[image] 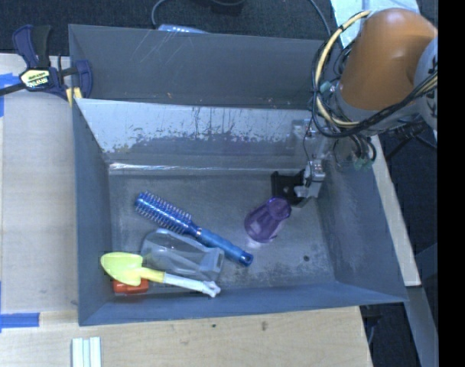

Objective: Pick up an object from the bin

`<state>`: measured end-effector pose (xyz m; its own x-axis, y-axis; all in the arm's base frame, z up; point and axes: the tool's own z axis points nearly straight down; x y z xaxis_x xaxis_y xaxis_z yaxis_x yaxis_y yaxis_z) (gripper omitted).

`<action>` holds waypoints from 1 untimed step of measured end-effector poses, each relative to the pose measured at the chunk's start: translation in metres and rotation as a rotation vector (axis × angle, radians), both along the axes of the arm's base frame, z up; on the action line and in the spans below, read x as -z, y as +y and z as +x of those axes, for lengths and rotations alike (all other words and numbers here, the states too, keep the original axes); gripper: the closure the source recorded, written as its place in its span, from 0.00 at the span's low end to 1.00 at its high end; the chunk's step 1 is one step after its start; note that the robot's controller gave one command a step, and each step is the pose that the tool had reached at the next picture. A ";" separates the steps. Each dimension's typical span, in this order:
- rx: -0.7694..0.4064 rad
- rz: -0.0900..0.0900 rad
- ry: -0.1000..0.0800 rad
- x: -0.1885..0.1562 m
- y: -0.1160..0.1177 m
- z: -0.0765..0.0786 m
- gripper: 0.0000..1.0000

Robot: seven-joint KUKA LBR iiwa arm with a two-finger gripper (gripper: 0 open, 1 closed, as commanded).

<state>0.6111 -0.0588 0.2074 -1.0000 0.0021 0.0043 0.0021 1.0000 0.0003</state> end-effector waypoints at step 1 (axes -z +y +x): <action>-0.001 -0.001 -0.009 -0.005 0.000 0.001 0.00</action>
Offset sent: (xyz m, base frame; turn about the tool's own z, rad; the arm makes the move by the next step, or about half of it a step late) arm 0.0036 -0.0601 -0.0541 0.1688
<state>0.6125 -0.0586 0.2127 -1.0000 0.0009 -0.0043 0.0009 1.0000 -0.0004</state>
